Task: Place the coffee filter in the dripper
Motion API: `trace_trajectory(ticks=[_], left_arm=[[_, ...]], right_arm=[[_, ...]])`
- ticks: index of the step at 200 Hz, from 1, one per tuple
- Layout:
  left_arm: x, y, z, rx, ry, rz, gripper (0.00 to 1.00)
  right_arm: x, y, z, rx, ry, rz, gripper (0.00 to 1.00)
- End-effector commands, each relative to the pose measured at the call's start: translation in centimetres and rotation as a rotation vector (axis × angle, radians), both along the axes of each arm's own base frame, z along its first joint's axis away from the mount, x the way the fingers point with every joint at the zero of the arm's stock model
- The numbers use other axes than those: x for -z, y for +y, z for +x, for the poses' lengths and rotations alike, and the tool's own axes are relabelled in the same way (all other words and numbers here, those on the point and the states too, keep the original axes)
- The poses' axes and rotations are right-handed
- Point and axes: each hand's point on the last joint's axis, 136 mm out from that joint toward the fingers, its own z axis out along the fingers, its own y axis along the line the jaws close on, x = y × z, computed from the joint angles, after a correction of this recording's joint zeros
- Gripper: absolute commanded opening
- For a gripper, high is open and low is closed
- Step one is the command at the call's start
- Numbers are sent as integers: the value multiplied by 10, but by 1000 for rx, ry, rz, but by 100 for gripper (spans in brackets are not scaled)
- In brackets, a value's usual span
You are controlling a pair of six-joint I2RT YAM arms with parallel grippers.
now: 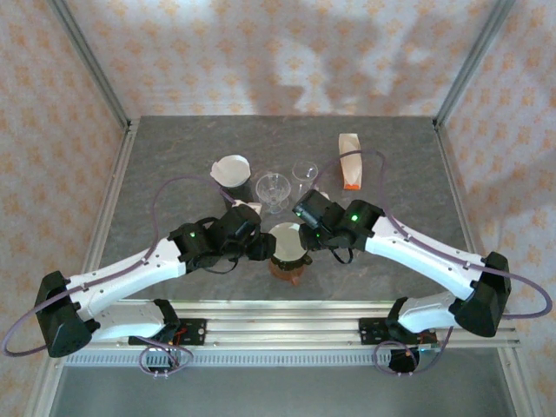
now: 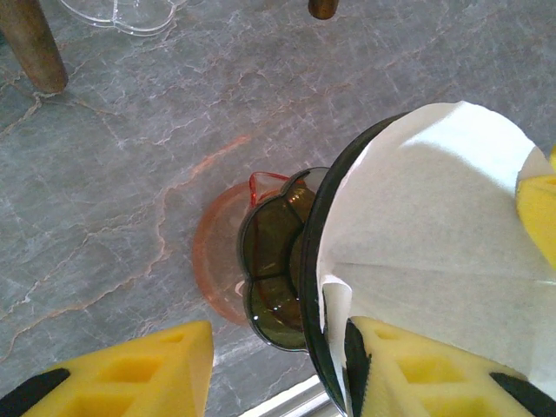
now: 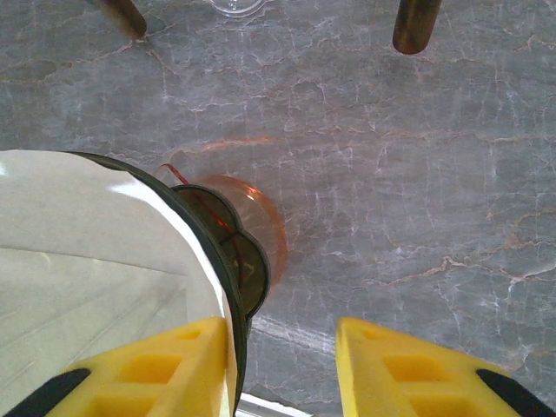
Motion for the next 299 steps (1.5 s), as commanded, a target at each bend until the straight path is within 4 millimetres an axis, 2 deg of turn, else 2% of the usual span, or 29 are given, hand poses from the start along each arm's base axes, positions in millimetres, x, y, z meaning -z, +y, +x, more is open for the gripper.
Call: trace_trajectory(ticks=[1,41,67,86,100,125,186,209,235,299], left_arm=[[8,4,-2,-11,22,15,45],[-9,3,1,-28,-22,-41,57],[-23,6,6,-52,-73,-96,57],[-25,9,9,-63,-77,-112,53],[-24,8,10,-60,-69,-124,49],[-19,5,8,-48,-52,-127,48],[-13,2,6,-35,-43,-144,57],[-5,6,6,-49,-24,-113,47],[-3,10,5,-62,-25,-108,42],[-2,9,5,-60,-16,-110,40]], right_arm=[[-5,-6,5,18,-22,-26,37],[-7,-3,5,13,-22,-11,37],[-6,-3,4,8,-17,-12,36],[-5,-2,4,7,-15,-11,36],[-5,-2,4,6,-15,-12,36],[-6,-1,4,5,-14,-8,36],[-6,0,4,6,-12,3,36],[-5,0,4,7,-11,1,36],[-5,0,4,9,-11,-1,36],[-6,0,4,10,-14,5,36]])
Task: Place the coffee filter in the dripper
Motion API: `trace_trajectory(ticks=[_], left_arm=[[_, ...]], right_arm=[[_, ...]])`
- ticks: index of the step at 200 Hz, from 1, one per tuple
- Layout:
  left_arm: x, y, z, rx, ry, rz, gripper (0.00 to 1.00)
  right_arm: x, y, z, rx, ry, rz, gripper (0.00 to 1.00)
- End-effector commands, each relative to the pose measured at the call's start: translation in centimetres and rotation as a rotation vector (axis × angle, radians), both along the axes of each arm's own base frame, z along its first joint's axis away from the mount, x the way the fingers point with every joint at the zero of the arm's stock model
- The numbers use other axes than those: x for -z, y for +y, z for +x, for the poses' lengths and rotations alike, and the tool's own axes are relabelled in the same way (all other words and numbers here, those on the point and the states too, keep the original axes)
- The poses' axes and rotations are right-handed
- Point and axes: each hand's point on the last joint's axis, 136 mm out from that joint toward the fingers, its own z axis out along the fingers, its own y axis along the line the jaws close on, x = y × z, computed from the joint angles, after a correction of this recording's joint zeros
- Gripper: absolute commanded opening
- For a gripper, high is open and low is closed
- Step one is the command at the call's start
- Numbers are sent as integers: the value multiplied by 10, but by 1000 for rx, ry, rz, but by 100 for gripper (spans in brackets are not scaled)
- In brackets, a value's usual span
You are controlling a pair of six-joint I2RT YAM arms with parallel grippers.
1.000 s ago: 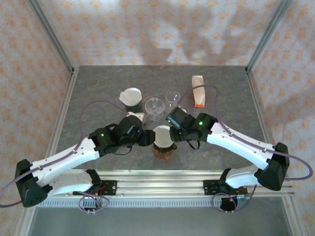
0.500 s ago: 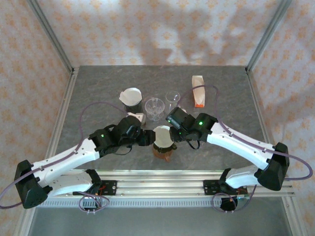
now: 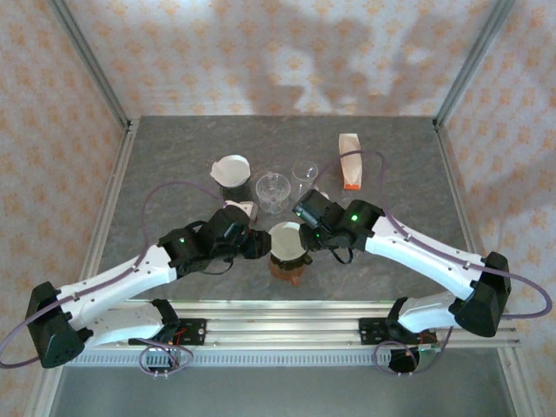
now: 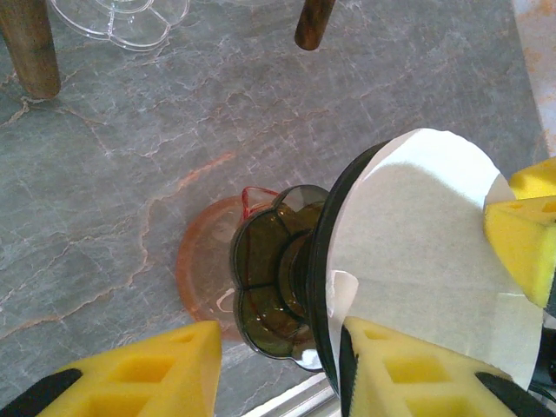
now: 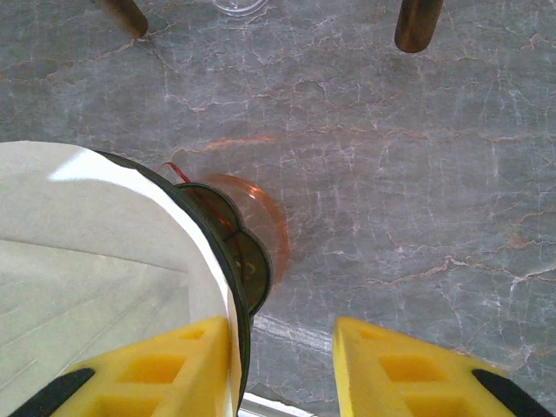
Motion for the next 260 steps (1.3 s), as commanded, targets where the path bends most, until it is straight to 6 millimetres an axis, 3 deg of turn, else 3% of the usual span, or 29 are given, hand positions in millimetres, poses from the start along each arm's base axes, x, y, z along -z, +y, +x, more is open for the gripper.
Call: trace_trajectory(ticks=[1,62,165,203,260], left_arm=[[4,3,2,-16,3,4,41],[4,3,3,-20,2,2,43],[-2,0,4,-29,-9,-28,55],[-16,1,5,-30,-47,-60,65],[-38,4,5,-36,-100,-99,90]], right_arm=[[-7,0,4,12,-18,4,36],[-30,-2,7,17,-82,63,61],[-42,-18,8,60,-136,63,64],[-42,-22,8,70,-142,57,66],[-43,-26,10,85,-153,46,68]])
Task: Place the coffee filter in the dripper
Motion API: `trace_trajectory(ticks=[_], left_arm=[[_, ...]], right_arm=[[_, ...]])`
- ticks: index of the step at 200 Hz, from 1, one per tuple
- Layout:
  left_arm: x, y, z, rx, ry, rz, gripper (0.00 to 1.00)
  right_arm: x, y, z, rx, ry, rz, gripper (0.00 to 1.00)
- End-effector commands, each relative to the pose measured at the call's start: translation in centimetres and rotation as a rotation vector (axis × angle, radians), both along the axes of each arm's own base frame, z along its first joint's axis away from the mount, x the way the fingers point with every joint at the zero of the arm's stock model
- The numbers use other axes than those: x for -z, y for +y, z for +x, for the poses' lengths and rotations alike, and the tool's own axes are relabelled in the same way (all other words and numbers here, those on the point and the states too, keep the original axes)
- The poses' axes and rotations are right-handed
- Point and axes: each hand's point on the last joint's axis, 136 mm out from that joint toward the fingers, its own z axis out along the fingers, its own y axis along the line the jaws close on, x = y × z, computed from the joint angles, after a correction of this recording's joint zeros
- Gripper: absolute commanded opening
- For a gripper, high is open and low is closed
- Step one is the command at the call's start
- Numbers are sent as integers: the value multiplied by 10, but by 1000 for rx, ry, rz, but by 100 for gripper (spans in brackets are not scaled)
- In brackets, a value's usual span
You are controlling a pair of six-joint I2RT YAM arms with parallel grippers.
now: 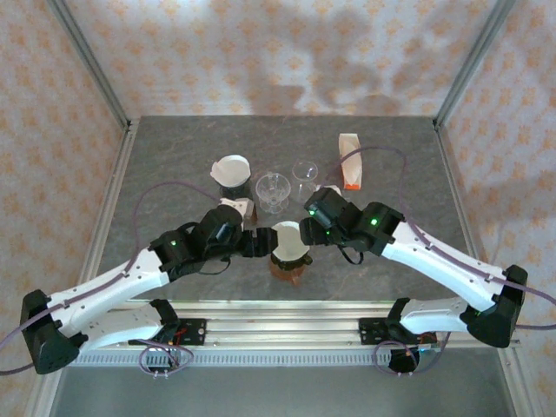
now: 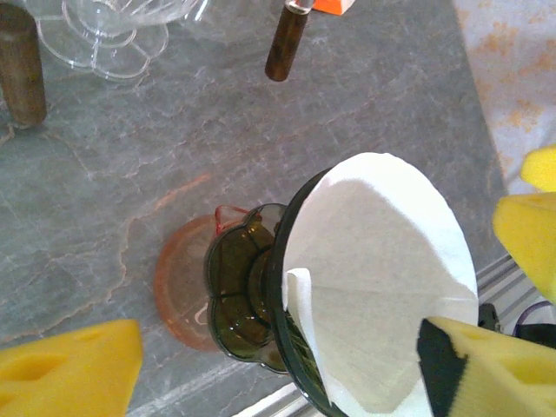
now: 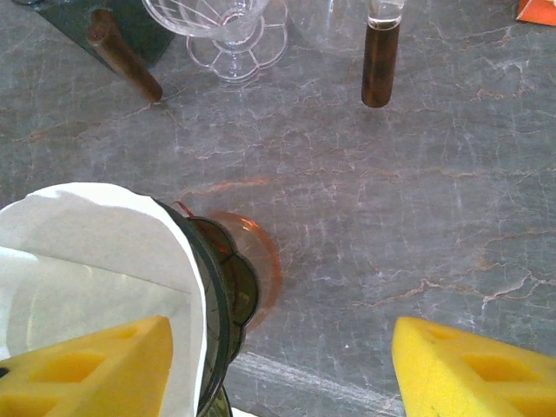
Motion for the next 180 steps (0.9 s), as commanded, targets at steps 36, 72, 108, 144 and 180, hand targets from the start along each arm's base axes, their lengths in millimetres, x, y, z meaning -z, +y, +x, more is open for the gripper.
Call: trace_trajectory(ticks=[36,72,108,144,180], left_arm=[[-34,16,6,-65,-112,-47,100],[-46,46,3,-147,-193,-43,100],[-30,82,-4,-280,-241,-90,100],[5,103,-11,-356,-199,-63,100],[34,111,-18,-397,-150,-87,100]], right_arm=[[-13,-24,1,60,-61,-18,68],[-11,-42,-5,106,-114,29,68],[4,-67,-12,176,-170,68,68],[33,-66,-19,149,-146,81,69],[72,-60,-34,111,-78,150,70]])
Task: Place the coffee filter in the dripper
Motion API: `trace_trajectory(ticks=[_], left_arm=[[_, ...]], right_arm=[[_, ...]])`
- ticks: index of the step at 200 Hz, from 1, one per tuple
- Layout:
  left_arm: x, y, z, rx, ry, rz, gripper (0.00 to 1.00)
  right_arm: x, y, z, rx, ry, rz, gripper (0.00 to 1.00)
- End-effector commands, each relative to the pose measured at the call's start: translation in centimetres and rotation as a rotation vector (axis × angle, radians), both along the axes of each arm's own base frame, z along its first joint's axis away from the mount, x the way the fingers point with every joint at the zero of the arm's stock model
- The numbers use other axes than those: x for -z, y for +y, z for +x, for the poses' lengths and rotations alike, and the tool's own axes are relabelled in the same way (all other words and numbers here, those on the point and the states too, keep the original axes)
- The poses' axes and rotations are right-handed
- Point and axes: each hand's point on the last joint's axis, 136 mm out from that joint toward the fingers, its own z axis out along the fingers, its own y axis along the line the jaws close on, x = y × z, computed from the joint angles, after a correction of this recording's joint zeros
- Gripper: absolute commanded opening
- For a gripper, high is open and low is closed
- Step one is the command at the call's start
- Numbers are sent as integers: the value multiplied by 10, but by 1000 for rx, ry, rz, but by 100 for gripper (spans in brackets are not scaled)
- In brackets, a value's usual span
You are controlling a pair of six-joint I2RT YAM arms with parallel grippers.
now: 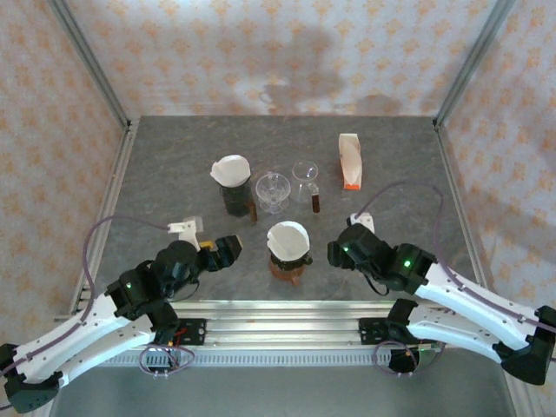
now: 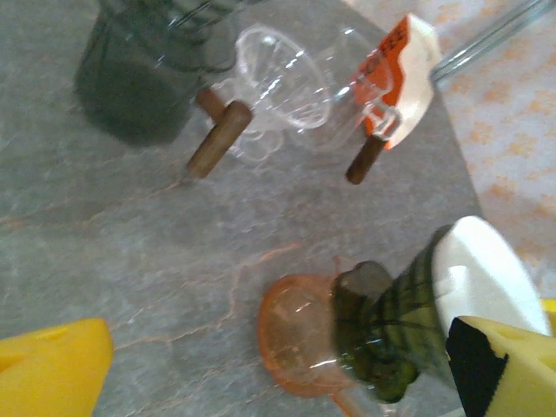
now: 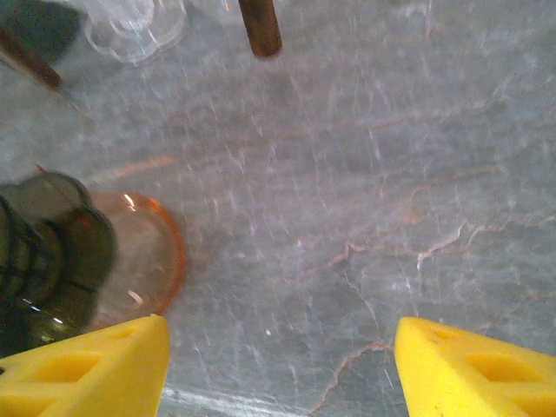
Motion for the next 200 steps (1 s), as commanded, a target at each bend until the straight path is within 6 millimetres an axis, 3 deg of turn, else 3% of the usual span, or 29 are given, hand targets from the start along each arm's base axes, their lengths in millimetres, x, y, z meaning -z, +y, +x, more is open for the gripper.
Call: trace_trajectory(ticks=[1,25,87,119,157,200], left_arm=[[14,15,-1,-80,28,-15,100],[16,20,-5,-76,47,32,100],[5,23,-7,-69,27,24,99],[0,23,-8,-66,18,16,100],[-8,27,-9,-68,6,21,100],[-11,35,-13,-81,-10,19,100]], right_arm=[[9,9,-4,-7,-1,102,70],[24,23,-12,-65,11,206,69],[68,61,-31,-188,109,387,45],[74,76,-24,-188,99,453,34],[84,98,-20,-195,140,537,31],[84,104,-15,-171,139,576,27]])
